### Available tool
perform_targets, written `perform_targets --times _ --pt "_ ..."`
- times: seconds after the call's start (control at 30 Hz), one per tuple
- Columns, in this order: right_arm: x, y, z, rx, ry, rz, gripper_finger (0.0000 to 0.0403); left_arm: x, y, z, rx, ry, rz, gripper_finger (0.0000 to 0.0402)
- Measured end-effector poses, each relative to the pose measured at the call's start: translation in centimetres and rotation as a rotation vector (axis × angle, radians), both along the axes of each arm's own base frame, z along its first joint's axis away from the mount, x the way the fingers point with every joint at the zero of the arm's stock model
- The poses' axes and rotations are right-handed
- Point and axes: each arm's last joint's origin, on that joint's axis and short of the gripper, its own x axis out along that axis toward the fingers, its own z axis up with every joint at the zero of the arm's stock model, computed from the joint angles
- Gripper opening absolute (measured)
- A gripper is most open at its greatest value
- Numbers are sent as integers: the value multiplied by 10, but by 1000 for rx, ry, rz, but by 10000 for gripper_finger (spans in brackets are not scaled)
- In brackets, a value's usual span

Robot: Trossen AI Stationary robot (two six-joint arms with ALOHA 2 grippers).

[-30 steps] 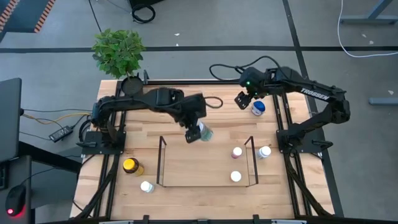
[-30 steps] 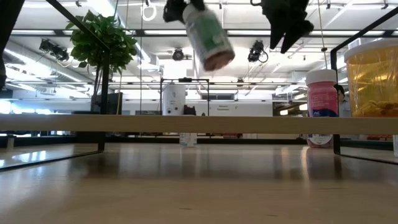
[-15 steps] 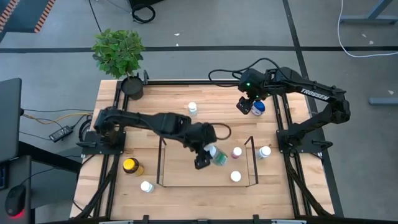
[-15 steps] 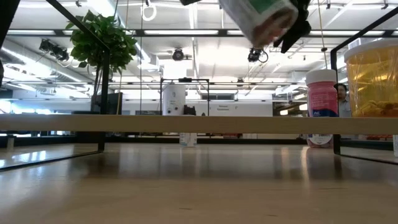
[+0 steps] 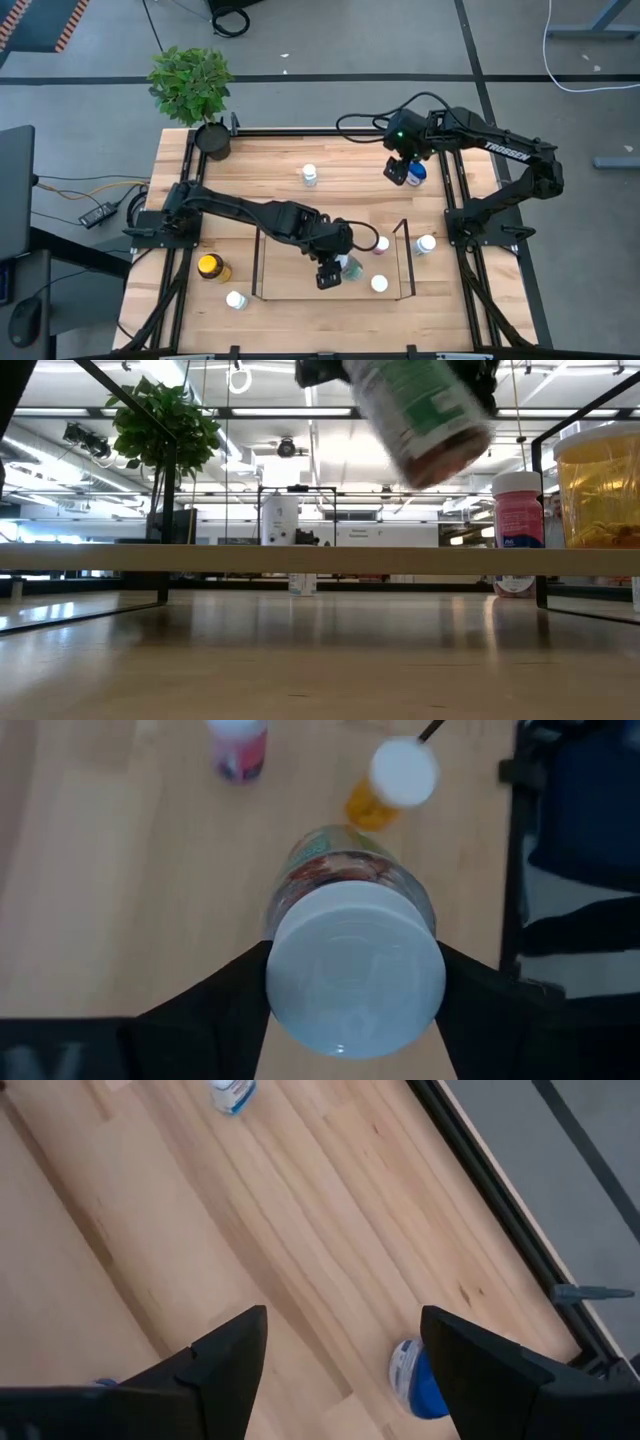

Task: Pick and place medicine bottles onto shelf by color
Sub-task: Put the green pill bottle on the shelf

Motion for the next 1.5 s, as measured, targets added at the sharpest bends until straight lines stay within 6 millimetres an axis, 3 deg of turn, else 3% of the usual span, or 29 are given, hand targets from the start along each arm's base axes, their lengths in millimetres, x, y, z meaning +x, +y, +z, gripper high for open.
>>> perform_targets --times 0.2,0.4,1.1,1.5 --pt "0 -2 0 -9 -4 8 271 8 -5 -2 -32 -53 -50 248" --pt "0 -2 0 -11 -3 12 271 11 -10 -17 -33 13 -79 241" --pt "1 -2 1 -8 -15 -2 271 12 -23 -32 -25 59 -116 258" --pt "1 -2 1 -1 -21 -19 271 13 -20 -37 -10 86 -128 257"
